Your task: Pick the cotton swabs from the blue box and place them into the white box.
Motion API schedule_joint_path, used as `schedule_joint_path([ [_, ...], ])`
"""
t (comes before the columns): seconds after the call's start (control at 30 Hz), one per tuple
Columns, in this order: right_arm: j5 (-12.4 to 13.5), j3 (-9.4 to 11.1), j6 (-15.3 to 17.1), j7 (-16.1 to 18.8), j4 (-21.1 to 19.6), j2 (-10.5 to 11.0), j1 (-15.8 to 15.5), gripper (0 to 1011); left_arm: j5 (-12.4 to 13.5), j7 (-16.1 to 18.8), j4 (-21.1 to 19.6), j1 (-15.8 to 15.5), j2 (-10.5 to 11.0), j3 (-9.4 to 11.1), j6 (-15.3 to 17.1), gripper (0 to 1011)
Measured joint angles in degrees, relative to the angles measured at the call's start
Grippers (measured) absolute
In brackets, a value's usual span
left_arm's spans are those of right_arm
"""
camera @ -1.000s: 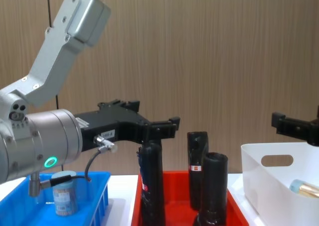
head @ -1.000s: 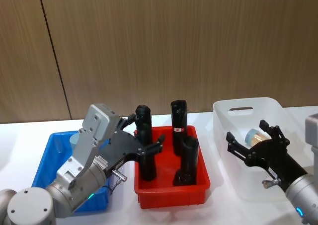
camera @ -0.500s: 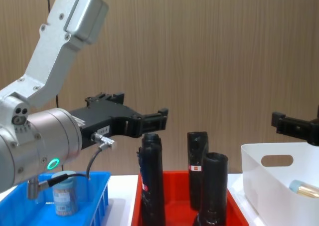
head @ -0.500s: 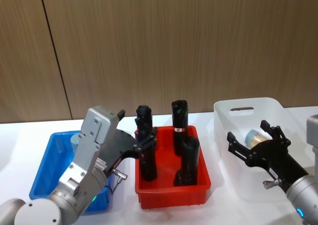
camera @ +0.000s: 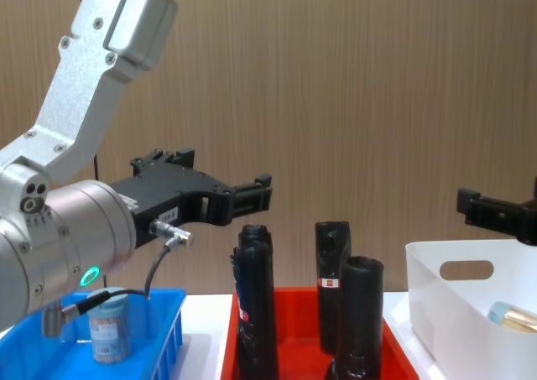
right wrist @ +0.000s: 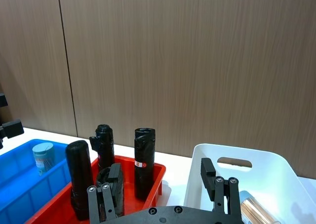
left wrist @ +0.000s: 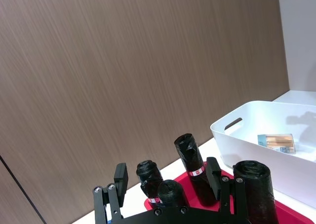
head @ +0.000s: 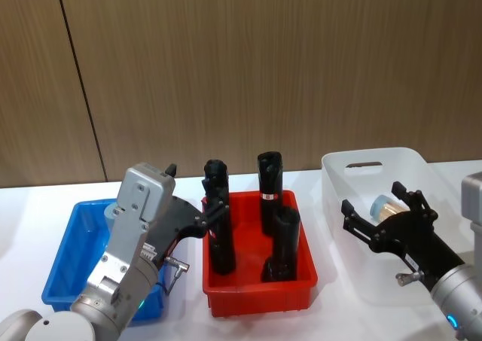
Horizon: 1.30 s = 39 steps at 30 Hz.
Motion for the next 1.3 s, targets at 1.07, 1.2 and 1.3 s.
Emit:
schedule_joint_path([
  [1.07, 2.16, 0.32, 6.84, 7.87, 3.36, -0.53, 3.82, 1002, -0.03, 0.05, 0.04, -0.03, 0.00, -0.04, 0.05, 1004],
  [1.2, 2.30, 0.22, 8.31, 10.01, 4.99, -0.82, 5.18, 1002, -0.03, 0.04, 0.04, -0.03, 0.00, -0.04, 0.07, 1004],
  [1.3, 2.43, 0.14, 9.47, 11.87, 6.28, -1.04, 6.25, 1002, -0.03, 0.04, 0.04, -0.03, 0.00, -0.04, 0.06, 1004],
])
